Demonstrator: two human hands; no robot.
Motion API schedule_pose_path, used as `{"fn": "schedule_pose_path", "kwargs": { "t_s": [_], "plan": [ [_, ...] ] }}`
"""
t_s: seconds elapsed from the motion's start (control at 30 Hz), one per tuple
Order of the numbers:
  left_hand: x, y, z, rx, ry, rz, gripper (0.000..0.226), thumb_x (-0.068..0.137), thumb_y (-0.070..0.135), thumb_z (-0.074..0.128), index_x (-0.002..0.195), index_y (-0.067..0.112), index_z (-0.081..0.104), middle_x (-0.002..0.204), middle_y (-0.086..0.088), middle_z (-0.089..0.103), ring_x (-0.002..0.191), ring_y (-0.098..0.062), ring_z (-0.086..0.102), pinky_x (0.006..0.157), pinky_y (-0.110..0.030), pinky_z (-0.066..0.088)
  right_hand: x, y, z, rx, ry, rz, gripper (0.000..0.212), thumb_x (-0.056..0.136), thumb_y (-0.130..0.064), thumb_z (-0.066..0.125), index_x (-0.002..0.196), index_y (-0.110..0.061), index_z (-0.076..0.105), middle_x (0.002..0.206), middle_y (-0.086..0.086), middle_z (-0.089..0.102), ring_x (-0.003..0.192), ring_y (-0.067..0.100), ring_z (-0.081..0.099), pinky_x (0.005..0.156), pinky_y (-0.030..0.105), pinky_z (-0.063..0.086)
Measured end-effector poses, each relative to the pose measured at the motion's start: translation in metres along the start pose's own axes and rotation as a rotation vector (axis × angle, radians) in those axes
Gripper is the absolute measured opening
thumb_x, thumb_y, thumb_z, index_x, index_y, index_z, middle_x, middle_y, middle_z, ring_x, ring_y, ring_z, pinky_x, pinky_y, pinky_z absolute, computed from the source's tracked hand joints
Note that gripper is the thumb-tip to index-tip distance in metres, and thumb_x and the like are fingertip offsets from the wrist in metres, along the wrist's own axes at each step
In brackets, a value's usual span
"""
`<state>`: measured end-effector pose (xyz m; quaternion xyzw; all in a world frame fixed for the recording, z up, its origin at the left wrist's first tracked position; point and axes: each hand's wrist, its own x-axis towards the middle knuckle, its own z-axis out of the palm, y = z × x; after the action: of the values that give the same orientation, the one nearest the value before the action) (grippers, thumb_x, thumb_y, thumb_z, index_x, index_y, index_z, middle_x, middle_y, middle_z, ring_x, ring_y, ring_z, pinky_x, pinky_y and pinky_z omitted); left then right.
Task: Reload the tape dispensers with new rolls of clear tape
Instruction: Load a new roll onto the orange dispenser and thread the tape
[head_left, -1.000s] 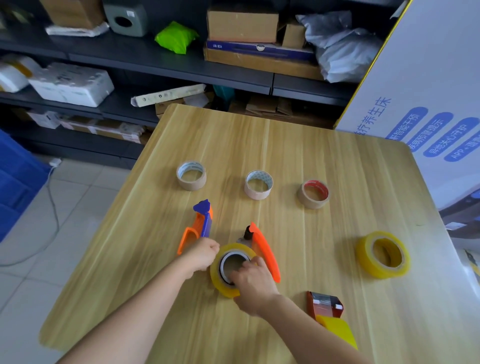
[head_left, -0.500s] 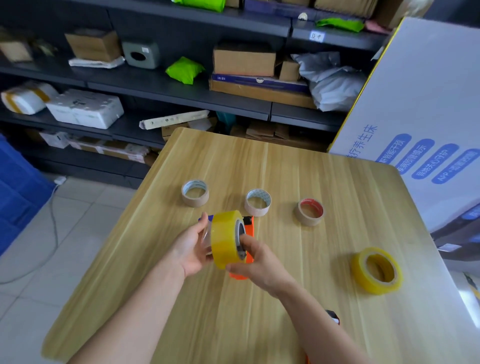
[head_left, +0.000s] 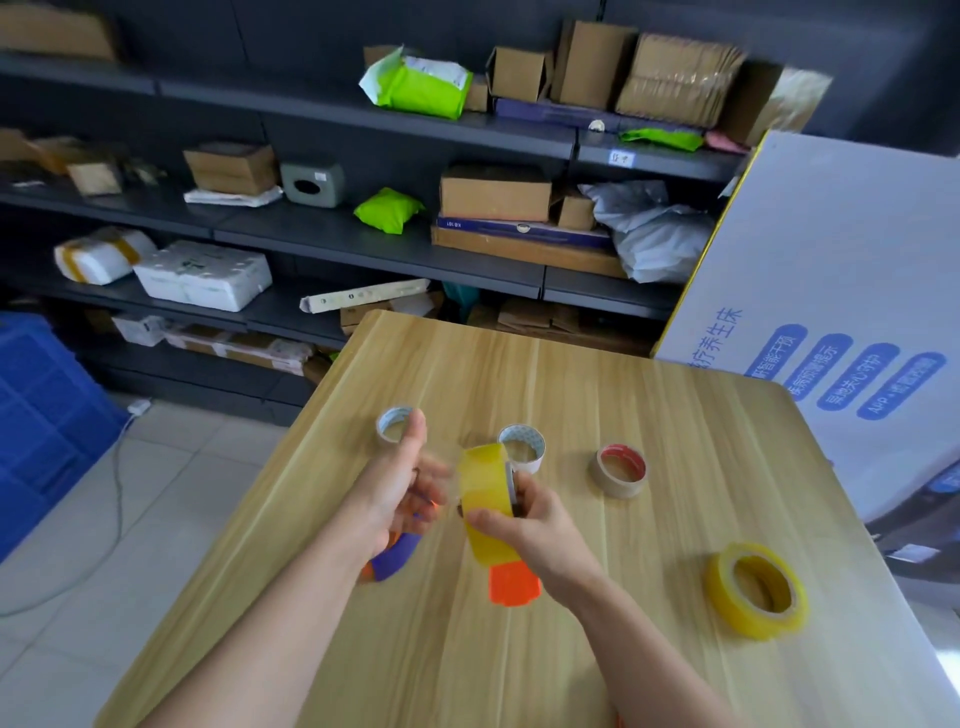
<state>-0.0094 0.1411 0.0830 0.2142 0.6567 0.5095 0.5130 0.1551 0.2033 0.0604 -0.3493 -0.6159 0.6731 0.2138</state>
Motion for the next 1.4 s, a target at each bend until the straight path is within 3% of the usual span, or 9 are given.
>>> {"fn": "schedule_pose_path", "kwargs": {
  "t_s": [0.17,0.33,0.53,0.63,0.73,0.9,1.03,1.2,1.4],
  "plan": [
    [-0.007,0.018,-0.016,-0.115,-0.222,0.098,0.041,0.072,0.049,0.071,0.077,0.010,0.061,0.067,-0.009,0.058,0.048,-0.016,0.054,0.039,-0.022,0.041,0.000,-0.010,-0.002,0.017,-0.024,-0.019,0.036,0.065,-0.019,0.076,0.098,-0.016,0.062,0.081,-0.004,0.071,0.074,0.009,0.068,0.063,0.023,0.053],
    [0.000,0.029,-0.019,-0.106,-0.144,0.187,0.017,0.066,0.020,0.073,0.073,0.014,0.058,0.066,-0.001,0.061,0.064,-0.013,0.056,0.060,-0.026,0.044,-0.003,-0.019,-0.003,0.021,-0.060,-0.077,0.035,0.065,-0.016,0.078,0.097,-0.012,0.063,0.077,-0.004,0.069,0.073,0.013,0.065,0.065,0.026,0.053],
    [0.013,0.027,-0.021,-0.187,-0.269,0.096,0.063,0.038,0.040,0.095,0.092,0.019,0.071,0.122,-0.006,0.064,0.121,-0.028,0.052,0.111,-0.050,0.026,-0.008,-0.030,0.004,0.055,-0.059,-0.172,0.056,0.059,-0.038,0.087,0.092,0.000,0.062,0.078,0.008,0.063,0.073,0.021,0.061,0.067,0.040,0.050],
    [0.017,0.022,-0.022,-0.233,-0.416,0.132,0.104,0.039,0.055,0.091,0.132,0.025,0.056,0.143,-0.014,0.047,0.134,-0.034,0.044,0.115,-0.057,0.021,-0.010,-0.036,0.007,0.068,-0.077,-0.205,0.043,0.060,-0.034,0.088,0.081,-0.009,0.060,0.073,0.007,0.057,0.069,0.022,0.058,0.066,0.042,0.049],
    [0.016,0.021,-0.019,-0.265,-0.528,0.114,0.125,0.036,0.057,0.091,0.144,0.022,0.039,0.142,-0.027,0.045,0.132,-0.038,0.045,0.115,-0.059,0.022,-0.011,-0.041,0.007,0.067,-0.075,-0.227,0.039,0.061,-0.032,0.088,0.078,-0.010,0.060,0.074,0.010,0.055,0.070,0.025,0.056,0.066,0.044,0.048],
    [0.013,0.024,-0.019,-0.186,-0.513,0.127,0.129,0.029,0.060,0.091,0.142,0.021,0.043,0.140,-0.020,0.050,0.130,-0.037,0.048,0.113,-0.056,0.030,-0.016,-0.045,0.005,0.049,-0.106,-0.211,0.031,0.063,-0.030,0.087,0.078,-0.019,0.063,0.073,0.005,0.060,0.068,0.021,0.059,0.065,0.042,0.051],
    [0.010,0.027,-0.015,-0.128,-0.426,0.230,0.127,0.029,0.062,0.090,0.141,0.027,0.043,0.148,-0.006,0.039,0.131,-0.026,0.046,0.113,-0.045,0.033,-0.013,-0.047,0.004,-0.002,-0.165,-0.133,0.061,0.063,-0.027,0.087,0.114,-0.011,0.058,0.106,0.026,0.066,0.094,0.038,0.066,0.086,0.057,0.052],
    [0.003,0.039,-0.017,0.024,-0.446,0.377,0.117,0.036,0.052,0.092,0.140,0.035,0.041,0.133,-0.005,0.056,0.116,-0.023,0.060,0.090,-0.029,0.051,-0.016,-0.045,0.004,-0.030,-0.217,-0.085,0.072,0.058,-0.025,0.086,0.123,-0.017,0.054,0.119,0.026,0.060,0.099,0.031,0.064,0.092,0.054,0.050],
    [-0.012,0.058,-0.017,0.268,-0.321,0.550,0.113,0.036,0.058,0.090,0.138,0.037,0.045,0.150,0.015,0.022,0.133,-0.007,0.038,0.100,-0.037,0.050,-0.020,-0.050,0.005,-0.023,-0.300,-0.074,0.074,0.061,-0.014,0.080,0.127,-0.007,0.047,0.107,0.013,0.070,0.095,0.023,0.069,0.083,0.038,0.057]
  ]
}}
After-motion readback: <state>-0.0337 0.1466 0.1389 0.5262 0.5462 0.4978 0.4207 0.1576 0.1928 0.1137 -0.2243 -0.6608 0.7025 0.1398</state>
